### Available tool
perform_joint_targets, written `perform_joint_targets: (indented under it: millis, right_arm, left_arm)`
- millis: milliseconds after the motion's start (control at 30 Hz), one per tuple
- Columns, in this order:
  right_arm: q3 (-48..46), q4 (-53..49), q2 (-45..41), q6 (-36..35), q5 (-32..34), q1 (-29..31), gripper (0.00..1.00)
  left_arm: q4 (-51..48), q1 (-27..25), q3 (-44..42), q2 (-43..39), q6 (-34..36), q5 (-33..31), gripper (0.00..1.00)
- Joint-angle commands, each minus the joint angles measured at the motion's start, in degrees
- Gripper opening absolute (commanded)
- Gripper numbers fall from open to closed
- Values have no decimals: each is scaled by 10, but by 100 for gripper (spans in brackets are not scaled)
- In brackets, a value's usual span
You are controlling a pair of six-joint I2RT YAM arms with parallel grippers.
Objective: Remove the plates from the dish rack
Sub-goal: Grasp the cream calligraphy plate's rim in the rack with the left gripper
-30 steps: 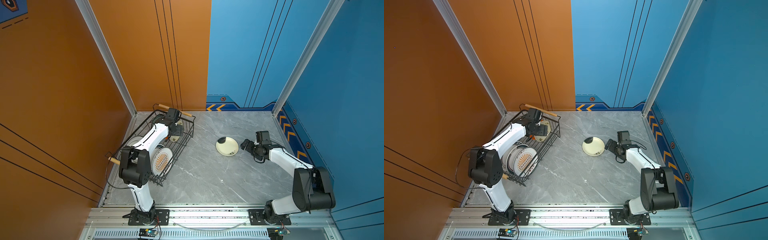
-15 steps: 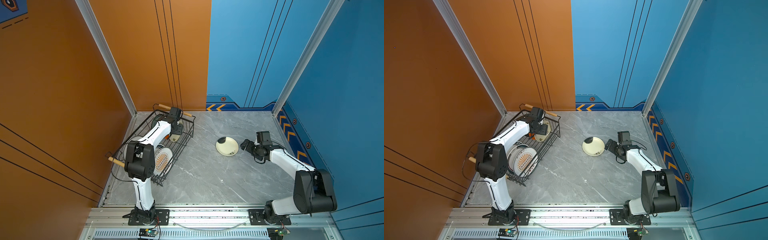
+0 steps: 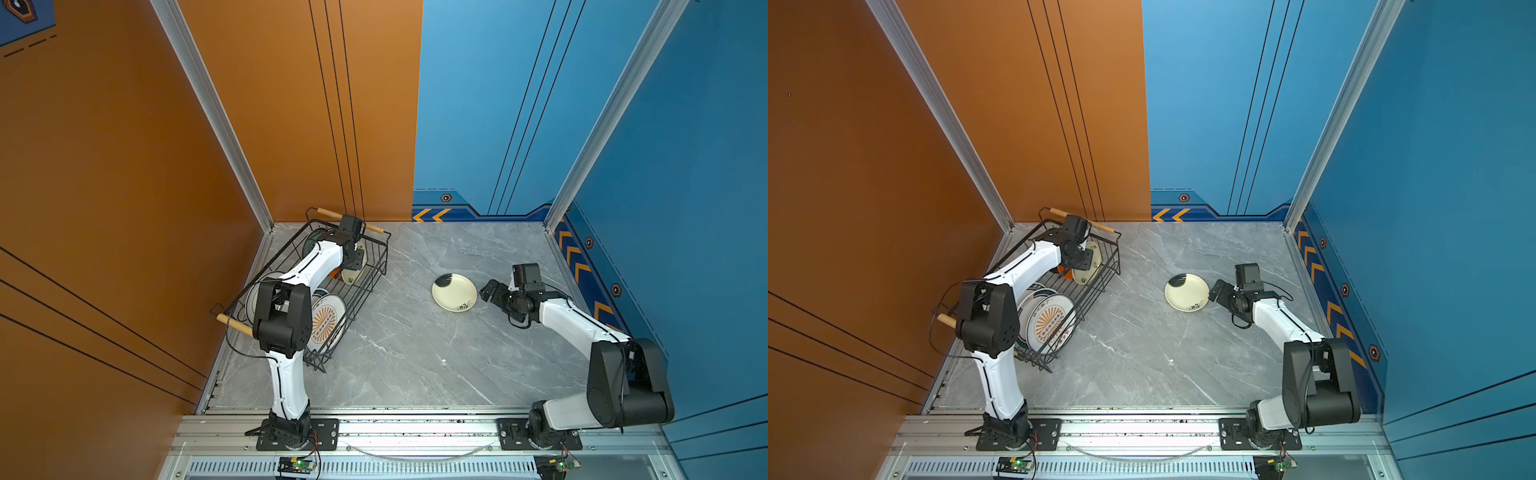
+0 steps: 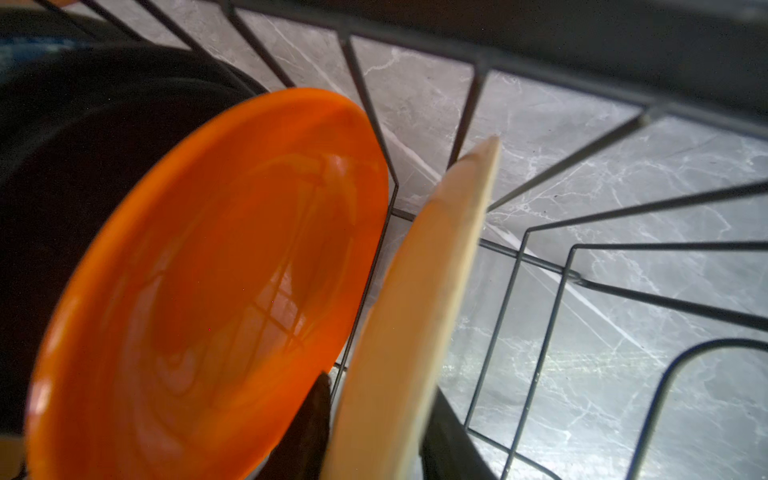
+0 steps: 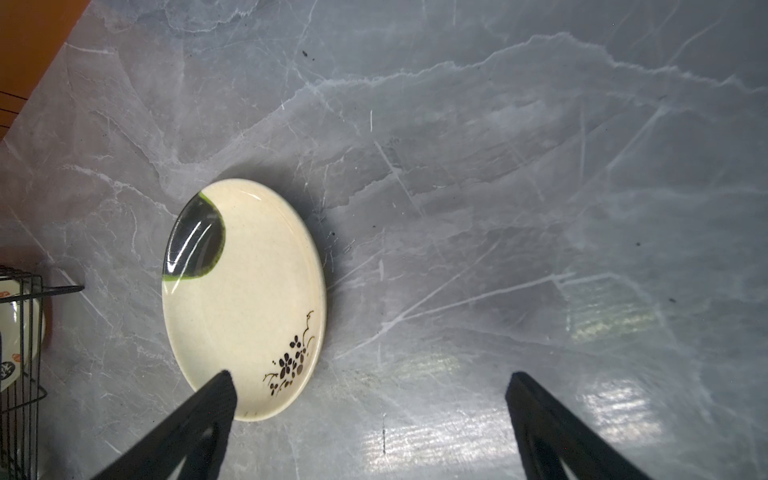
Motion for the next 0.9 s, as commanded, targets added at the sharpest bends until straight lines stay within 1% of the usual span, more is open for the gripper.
perform_joint_targets:
  millis: [0, 300, 533, 767, 867]
  right_arm:
    - [-8, 1, -13, -7, -11, -2, 100]
    - [-8, 2, -16, -7, -16, -2, 100]
    - [-9, 2, -20, -7, -18, -2, 100]
    - [-9, 2, -23, -6, -21, -2, 100]
    - [-8, 3, -24, -6, -23, -2, 100]
  left_arm:
    - [-9, 9, 11, 10, 8, -10, 30]
    - [-9, 11, -2, -2, 15, -28, 17]
    - [-9, 11, -17, -21, 29, -24, 6]
    - [-10, 11, -32, -52, 35, -18, 0]
    - [-13, 8, -45, -79, 38, -16, 0]
